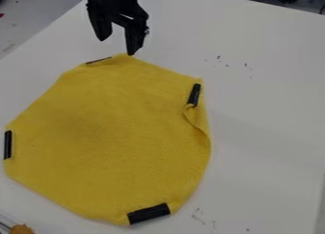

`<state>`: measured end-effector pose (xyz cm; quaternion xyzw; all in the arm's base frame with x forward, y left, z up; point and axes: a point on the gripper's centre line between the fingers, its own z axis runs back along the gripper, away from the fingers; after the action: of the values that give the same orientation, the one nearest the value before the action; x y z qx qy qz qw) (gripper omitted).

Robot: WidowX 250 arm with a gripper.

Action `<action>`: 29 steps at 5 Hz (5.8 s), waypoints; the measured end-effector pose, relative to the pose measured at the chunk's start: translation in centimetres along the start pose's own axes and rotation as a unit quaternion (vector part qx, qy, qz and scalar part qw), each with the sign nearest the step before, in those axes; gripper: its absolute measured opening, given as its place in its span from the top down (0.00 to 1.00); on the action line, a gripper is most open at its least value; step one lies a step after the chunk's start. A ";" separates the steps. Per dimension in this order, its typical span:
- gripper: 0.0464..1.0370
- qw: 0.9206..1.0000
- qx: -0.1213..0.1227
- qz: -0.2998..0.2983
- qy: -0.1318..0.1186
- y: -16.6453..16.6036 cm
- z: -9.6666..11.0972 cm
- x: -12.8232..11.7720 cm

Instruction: Fold the cloth from bottom left to top right

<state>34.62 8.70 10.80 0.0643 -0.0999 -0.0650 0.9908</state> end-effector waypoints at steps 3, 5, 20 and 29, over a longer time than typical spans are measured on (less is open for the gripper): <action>0.04 0.991 0.018 0.131 0.011 3.2 -0.3 -6.7; 0.04 0.964 0.052 0.257 0.038 7.6 -2.1 -13.8; 0.99 0.959 0.108 0.235 0.111 6.4 -0.5 -14.4; 0.03 0.982 -0.106 0.144 0.061 -5.5 -6.7 -3.3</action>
<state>32.13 4.56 2.90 -0.0521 -0.0401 0.0719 0.9952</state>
